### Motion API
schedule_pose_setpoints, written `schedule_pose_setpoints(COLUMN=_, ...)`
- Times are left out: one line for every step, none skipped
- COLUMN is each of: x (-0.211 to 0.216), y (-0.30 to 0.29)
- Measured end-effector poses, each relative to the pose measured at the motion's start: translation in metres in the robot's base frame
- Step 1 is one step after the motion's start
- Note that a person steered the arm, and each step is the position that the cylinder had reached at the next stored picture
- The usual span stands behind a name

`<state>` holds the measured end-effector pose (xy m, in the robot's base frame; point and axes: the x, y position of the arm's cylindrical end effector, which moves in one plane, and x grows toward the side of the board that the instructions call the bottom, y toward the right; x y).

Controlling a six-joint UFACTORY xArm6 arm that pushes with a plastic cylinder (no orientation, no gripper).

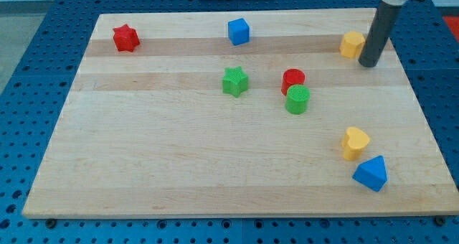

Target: Put the yellow hexagon parallel right to the blue cube

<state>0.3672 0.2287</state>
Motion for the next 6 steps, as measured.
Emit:
schedule_pose_setpoints(x=0.022, y=-0.007)
schedule_pose_setpoints(x=0.003, y=-0.010)
schedule_pose_setpoints(x=-0.005, y=-0.010)
schedule_pose_setpoints(x=-0.020, y=-0.010)
schedule_pose_setpoints(x=-0.044, y=-0.009)
schedule_pose_setpoints(x=-0.065, y=-0.009)
